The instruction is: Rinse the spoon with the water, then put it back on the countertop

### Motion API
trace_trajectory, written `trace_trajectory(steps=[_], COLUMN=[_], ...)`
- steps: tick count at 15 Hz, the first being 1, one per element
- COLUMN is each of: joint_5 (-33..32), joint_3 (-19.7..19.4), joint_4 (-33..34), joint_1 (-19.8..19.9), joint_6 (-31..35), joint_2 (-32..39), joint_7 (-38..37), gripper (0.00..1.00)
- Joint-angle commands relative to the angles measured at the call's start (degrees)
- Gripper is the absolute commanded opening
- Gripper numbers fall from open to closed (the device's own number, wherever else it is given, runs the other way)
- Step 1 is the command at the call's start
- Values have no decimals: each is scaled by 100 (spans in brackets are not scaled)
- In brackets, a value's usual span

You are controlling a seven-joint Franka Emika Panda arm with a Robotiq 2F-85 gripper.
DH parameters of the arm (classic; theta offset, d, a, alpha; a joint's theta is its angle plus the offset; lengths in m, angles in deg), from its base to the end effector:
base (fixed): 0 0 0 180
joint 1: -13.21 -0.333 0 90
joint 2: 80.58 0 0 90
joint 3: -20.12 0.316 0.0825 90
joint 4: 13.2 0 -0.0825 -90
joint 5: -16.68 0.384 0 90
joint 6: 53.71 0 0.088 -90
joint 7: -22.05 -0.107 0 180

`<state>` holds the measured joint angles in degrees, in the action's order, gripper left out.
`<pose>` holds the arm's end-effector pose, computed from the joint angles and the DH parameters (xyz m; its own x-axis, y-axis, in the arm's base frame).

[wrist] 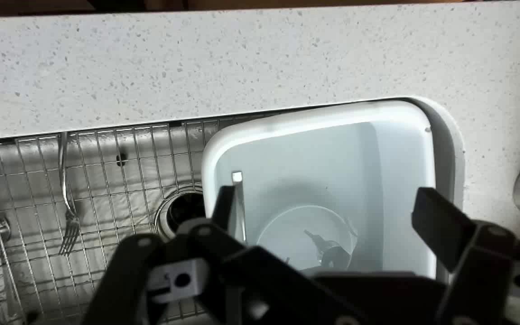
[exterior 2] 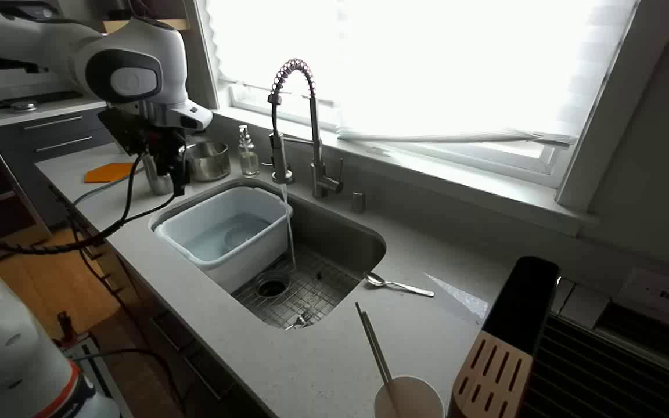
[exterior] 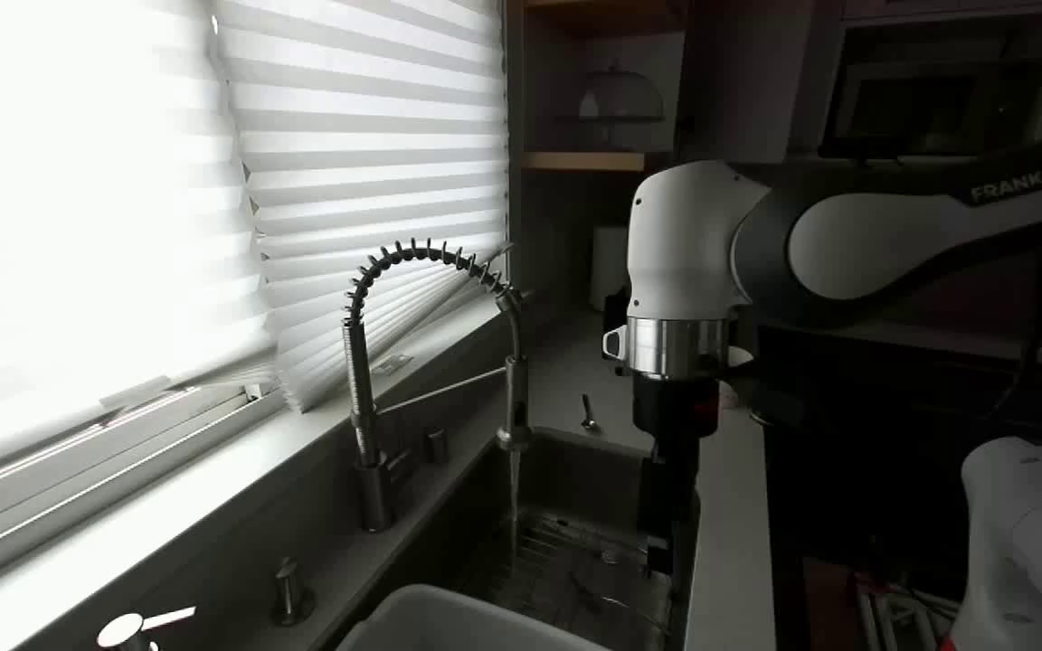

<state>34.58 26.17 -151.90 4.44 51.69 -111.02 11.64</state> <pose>0.3662 0.1255 0.4952 0.9946 -0.0181 -0.1025 -0.0410 -0.9734 -0.2256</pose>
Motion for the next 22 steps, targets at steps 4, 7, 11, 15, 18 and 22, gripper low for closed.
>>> trace_trajectory(steps=[4,7,11,15,18,22], joint_5=[28,28,-55,-912,-1586,-2573], joint_3=[62,62,57,-265,-659,-1056], joint_4=[12,12,34,11,112,320], joint_1=[77,77,156,917,1528,2283], joint_6=[-23,-23,-1,229,235,864], joint_2=[-2,-2,45,5,2,236], joint_7=[28,28,-56,-232,-144,-274], gripper=[100,100,100,100,100,100])
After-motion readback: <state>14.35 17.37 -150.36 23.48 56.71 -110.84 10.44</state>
